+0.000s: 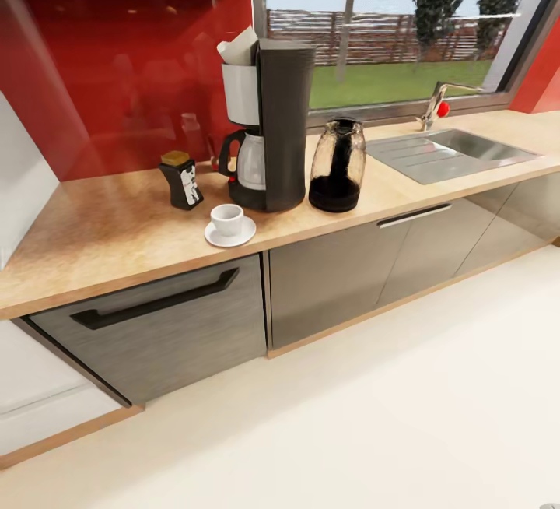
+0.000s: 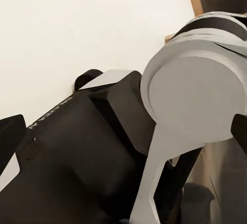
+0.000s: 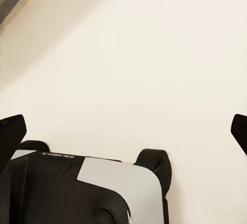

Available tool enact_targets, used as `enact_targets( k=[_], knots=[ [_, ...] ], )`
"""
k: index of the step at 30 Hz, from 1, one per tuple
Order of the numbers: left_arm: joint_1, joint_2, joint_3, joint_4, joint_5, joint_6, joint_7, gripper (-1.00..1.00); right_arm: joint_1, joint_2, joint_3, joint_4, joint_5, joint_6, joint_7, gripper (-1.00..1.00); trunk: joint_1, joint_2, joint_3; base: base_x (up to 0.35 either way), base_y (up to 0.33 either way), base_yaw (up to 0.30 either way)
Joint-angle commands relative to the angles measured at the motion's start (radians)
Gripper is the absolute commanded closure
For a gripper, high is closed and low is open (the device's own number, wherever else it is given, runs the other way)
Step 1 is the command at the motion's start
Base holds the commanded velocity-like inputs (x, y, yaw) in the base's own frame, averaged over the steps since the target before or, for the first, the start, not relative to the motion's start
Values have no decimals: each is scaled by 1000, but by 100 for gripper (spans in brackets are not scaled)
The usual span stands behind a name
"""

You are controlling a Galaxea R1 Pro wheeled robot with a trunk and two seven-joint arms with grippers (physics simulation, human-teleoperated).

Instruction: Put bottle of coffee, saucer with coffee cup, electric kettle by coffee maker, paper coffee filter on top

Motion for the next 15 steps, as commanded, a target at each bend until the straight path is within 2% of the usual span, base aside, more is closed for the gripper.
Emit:
enact_targets(
  k=[1,15],
  knots=[
    [-1,0,-9,0,9,-6,-2,-100,-1,0,7,1,-8,-4,2,-100,0,0,-1,0,0,0],
    [-1,0,-9,0,9,-6,-1,-100,0,0,7,1,-9,-4,1,-100,0,0,12,0,0,0]
  ],
)
